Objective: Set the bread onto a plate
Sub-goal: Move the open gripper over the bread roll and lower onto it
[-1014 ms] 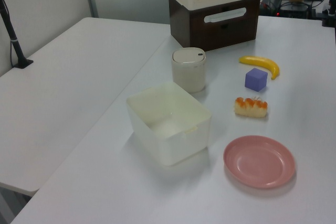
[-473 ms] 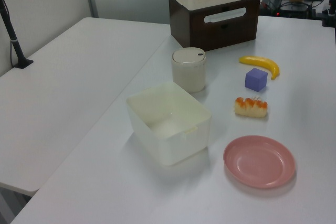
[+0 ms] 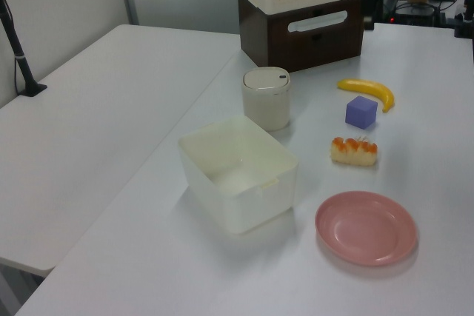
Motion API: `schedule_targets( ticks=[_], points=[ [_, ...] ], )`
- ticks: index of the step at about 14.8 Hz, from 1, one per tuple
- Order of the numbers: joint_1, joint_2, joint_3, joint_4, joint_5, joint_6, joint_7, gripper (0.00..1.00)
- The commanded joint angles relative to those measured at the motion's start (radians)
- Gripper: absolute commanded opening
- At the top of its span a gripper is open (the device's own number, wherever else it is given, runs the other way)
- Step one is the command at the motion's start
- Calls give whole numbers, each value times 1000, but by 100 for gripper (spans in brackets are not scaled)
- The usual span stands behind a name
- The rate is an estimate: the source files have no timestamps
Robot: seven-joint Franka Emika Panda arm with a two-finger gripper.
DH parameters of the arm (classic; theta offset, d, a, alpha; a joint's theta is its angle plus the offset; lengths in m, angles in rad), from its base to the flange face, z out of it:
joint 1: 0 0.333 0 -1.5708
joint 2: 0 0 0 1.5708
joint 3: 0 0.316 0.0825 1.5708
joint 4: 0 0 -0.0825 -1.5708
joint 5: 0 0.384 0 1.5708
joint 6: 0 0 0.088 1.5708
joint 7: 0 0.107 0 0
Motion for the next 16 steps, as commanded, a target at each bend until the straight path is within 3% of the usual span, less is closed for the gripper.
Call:
schedule_targets(
  ticks=[1,3,6,9,12,16],
  points=[
    [72,97,-9,-16,-41,32,83,100],
    [106,143,-8,-19,-86,37,93,100],
    [132,164,-6,-39,-89,40,82,100],
    [180,183,-6,-103,-134,87,82,100],
    [233,203,0,-192,-222,118,83,100],
    [238,235,36,-195,-230,125,83,100]
  ],
)
